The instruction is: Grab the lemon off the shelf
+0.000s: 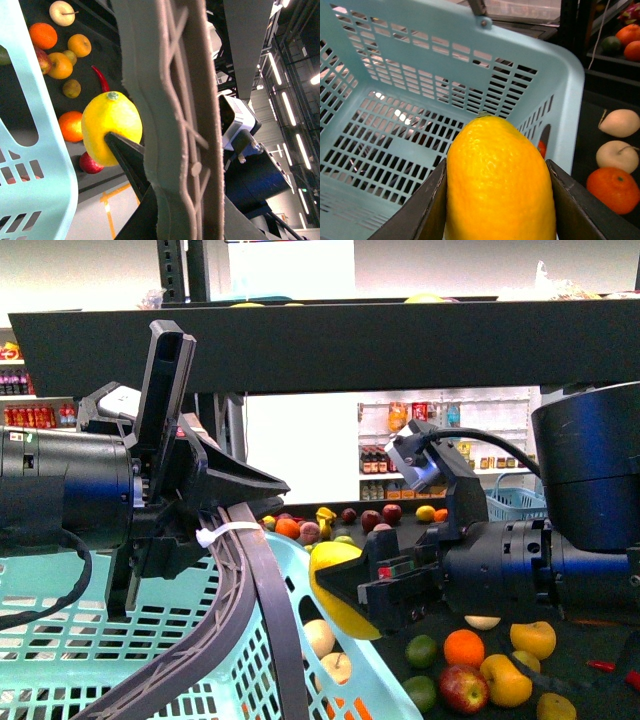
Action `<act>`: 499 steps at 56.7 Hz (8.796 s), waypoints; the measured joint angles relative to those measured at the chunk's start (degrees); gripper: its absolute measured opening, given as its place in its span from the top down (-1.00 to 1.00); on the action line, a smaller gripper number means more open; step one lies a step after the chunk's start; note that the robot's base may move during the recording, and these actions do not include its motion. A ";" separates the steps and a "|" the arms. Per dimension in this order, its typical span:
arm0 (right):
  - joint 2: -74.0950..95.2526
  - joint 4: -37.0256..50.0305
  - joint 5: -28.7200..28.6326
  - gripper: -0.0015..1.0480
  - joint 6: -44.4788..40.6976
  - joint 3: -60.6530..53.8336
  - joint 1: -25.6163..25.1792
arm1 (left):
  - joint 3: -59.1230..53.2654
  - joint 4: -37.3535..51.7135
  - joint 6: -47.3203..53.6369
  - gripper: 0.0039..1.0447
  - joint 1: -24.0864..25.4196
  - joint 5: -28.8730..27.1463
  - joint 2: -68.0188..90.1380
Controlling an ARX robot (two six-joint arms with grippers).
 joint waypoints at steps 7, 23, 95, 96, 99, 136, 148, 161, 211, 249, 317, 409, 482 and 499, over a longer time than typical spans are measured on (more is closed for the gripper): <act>0.00 0.00 0.55 0.05 0.35 -0.79 2.19 | 0.00 0.00 -0.02 0.85 -0.02 0.00 0.00; 0.00 -1.60 0.61 -0.29 0.13 -1.16 4.22 | 0.00 0.00 -0.02 0.85 0.00 0.02 0.00; -99.34 -34.10 30.97 0.52 -2.16 -53.37 -16.31 | -0.09 0.00 0.02 0.85 0.00 -0.02 0.00; -99.65 -34.12 30.97 0.59 -2.19 -53.46 -16.31 | -0.09 0.00 0.02 0.85 0.00 -0.02 0.00; -99.95 -34.16 30.97 0.75 -2.16 -53.77 -16.28 | -0.09 0.00 -0.02 0.85 0.00 0.00 0.00; -102.53 -34.14 31.08 0.95 -2.10 -55.82 -16.24 | -0.09 0.00 0.00 0.85 0.00 -0.02 0.00; -102.53 -34.14 31.08 0.32 -2.08 -55.82 -16.24 | -0.09 0.00 -0.02 0.85 0.00 0.00 0.00; -102.53 -34.14 31.08 -0.37 -2.08 -55.82 -16.24 | -0.09 0.00 -0.02 0.85 0.00 0.00 0.00; -102.60 -34.14 31.08 -0.86 -2.05 -55.82 -16.24 | 3.63 41.05 -31.61 0.85 32.54 -33.20 14.08; -102.60 -34.14 31.06 -0.86 -2.05 -55.82 -16.24 | 10.23 48.00 -34.27 0.85 37.90 -27.78 26.93; -102.62 -34.14 30.97 -0.86 -2.05 -55.82 -16.24 | 7.45 27.21 -17.68 -0.85 37.77 -25.05 18.51; -102.64 -34.14 30.97 -0.86 -2.05 -55.82 -16.24 | -48.04 -29.20 54.51 0.96 14.64 -40.39 -84.78; -102.64 -34.14 30.97 -0.86 -2.05 -55.82 -16.24 | -52.68 -28.46 54.62 -0.85 14.62 -40.39 -89.07; -102.64 -34.14 30.97 -0.86 -2.05 -55.82 -16.24 | -52.68 -28.46 54.62 -0.85 14.62 -40.39 -89.07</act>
